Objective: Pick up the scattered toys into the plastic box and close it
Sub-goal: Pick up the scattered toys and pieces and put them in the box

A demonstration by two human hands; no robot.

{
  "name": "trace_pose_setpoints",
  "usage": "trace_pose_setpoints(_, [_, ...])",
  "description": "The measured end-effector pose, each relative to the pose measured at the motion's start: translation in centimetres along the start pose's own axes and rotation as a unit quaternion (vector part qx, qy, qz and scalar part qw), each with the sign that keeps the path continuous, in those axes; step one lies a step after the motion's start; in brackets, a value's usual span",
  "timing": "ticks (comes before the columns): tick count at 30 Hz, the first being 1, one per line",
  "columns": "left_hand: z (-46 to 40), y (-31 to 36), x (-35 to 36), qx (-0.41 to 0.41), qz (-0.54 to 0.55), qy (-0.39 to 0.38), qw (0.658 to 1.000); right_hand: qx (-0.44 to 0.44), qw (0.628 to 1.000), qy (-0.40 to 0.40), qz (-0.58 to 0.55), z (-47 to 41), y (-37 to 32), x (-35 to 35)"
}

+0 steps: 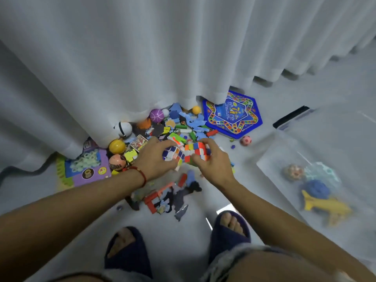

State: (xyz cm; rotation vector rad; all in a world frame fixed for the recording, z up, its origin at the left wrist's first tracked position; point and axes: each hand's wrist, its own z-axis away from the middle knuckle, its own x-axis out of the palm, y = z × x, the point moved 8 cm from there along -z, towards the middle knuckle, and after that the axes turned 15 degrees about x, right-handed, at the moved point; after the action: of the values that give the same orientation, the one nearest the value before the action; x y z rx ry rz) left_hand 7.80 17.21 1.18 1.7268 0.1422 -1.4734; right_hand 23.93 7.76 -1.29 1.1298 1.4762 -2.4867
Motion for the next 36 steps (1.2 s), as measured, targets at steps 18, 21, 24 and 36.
trace_pose_setpoints(18, [-10.7,33.7,3.7,-0.009,0.466,-0.039,0.884,0.281,0.773,0.180,-0.540,9.0,15.2,-30.6])
trace_pose_setpoints(21, [-10.7,31.3,3.2,-0.027,0.416,-0.060,0.907,0.250,0.824,0.178,-0.476,9.2,13.0,-30.4])
trace_pose_setpoints(24, [-9.9,27.1,0.8,0.012,0.305,-0.103,0.947,0.193,0.889,0.128,-0.395,8.0,8.8,-28.2])
trace_pose_setpoints(36, [-4.4,3.5,-4.6,0.050,-0.127,-0.161,0.978,0.075,0.992,-0.071,0.067,-2.9,-0.5,-7.4])
